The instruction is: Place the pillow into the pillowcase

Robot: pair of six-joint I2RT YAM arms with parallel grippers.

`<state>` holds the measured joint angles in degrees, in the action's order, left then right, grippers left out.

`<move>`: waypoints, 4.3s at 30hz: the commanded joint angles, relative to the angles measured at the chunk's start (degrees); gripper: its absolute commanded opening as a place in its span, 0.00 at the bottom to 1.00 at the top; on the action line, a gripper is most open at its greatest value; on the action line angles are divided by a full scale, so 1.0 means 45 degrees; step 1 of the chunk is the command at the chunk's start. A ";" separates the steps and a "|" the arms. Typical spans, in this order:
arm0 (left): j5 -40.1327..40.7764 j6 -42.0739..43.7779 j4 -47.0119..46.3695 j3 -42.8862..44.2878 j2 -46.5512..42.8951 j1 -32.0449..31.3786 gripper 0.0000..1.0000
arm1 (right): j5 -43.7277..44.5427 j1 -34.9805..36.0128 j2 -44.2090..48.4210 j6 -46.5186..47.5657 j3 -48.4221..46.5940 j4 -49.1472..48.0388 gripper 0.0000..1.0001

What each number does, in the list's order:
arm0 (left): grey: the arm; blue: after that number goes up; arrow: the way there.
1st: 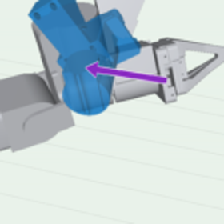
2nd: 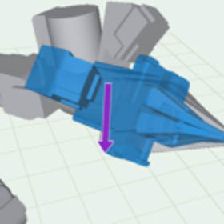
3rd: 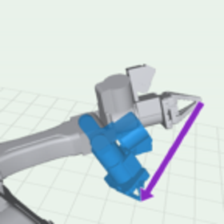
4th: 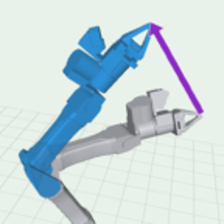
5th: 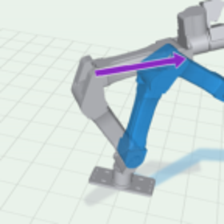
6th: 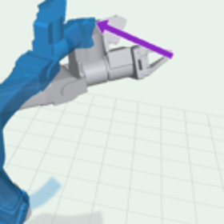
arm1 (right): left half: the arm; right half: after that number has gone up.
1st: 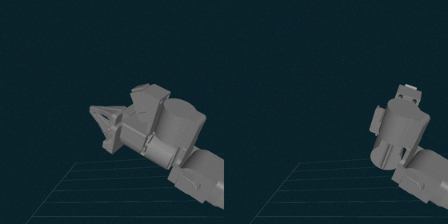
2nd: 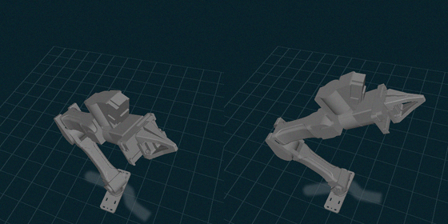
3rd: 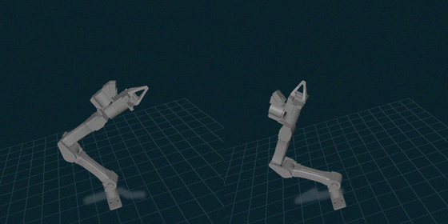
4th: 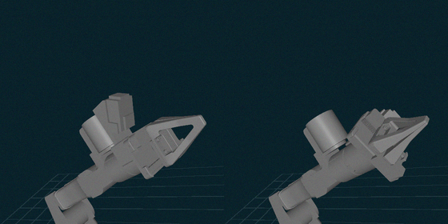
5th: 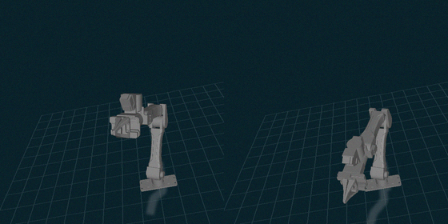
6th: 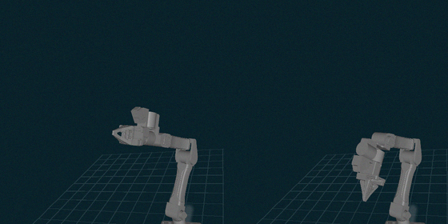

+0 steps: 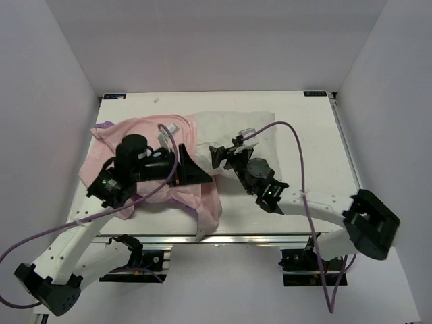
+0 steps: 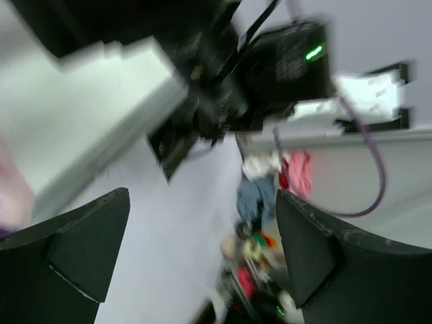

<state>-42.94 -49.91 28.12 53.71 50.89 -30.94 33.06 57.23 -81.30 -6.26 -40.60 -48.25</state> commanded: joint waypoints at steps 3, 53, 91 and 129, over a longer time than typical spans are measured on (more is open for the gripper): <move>0.4641 0.2768 0.3801 0.4386 0.1050 -0.0058 0.98 | -0.0530 -0.0062 0.1990 -0.0426 -0.1308 0.4933 0.89; 1.2528 0.6228 0.9236 1.4469 1.2535 -0.0058 0.72 | -0.5765 -0.7952 -0.1426 -0.2085 -0.7423 1.3749 0.89; 0.4075 0.6912 0.5064 1.8629 1.3183 -0.2206 0.00 | -1.4811 -0.5844 0.3746 -0.2149 0.1166 -0.2497 0.00; 0.9346 0.4646 0.4123 0.4765 0.6407 -0.2676 0.00 | -0.6840 -0.5081 0.5134 -0.0995 -0.1479 1.2087 0.89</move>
<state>-0.05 -26.28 42.35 77.36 84.62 -41.67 -3.90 34.26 -61.12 -15.57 -40.32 0.51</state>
